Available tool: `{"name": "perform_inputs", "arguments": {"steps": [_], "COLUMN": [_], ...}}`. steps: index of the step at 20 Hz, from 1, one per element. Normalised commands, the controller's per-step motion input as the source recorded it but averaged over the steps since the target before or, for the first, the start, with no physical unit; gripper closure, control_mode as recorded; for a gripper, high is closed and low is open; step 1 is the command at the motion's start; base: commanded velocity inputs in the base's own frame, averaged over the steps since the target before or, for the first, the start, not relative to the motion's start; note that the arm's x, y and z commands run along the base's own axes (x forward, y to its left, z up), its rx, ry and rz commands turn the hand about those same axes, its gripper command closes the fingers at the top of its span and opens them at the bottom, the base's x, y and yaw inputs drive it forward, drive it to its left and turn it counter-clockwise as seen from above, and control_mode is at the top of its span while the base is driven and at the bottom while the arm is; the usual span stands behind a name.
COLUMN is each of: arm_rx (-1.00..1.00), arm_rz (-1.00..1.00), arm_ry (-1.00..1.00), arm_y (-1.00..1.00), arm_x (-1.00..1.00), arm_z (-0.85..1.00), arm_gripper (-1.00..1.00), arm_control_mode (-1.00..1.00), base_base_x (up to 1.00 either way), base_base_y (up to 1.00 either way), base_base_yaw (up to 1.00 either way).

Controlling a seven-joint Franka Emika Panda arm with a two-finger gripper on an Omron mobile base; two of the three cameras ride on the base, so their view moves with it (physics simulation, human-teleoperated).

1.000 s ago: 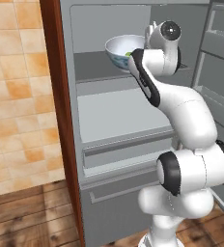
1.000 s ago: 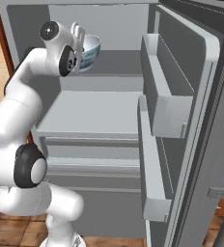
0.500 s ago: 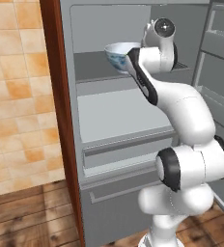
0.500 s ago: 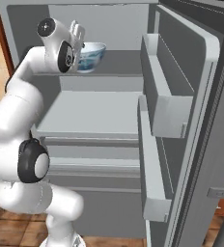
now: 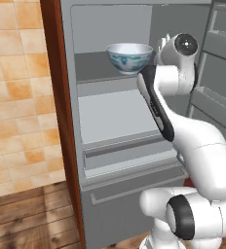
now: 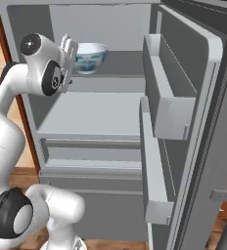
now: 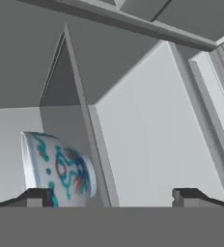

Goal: Move the mug from next to the sink to the open cabinet. Then, move the bowl with the kiwi to the fridge to clear the area for faucet cleaning.

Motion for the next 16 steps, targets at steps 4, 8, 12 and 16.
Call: {"name": "perform_inputs", "arguments": {"steps": [4, 8, 12, 16], "arm_rx": [0.00, 0.00, 0.00, 0.00], "arm_rz": [-0.01, -0.01, 0.00, 0.00], "arm_ry": [0.00, 0.02, 0.00, 0.00], "arm_y": [0.00, 0.00, 0.00, 0.00], "arm_x": [-1.00, -0.50, 0.00, 0.00], "arm_z": [-0.90, -0.49, 0.00, 0.00], "arm_gripper": [-1.00, -1.00, -1.00, -1.00], "arm_control_mode": [-1.00, 1.00, 1.00, 1.00], "base_base_x": [0.00, -0.50, -1.00, -1.00], "base_base_y": [0.00, 0.00, 0.09, 0.21], "base_base_yaw": [0.00, -0.02, -0.15, -0.59]}}
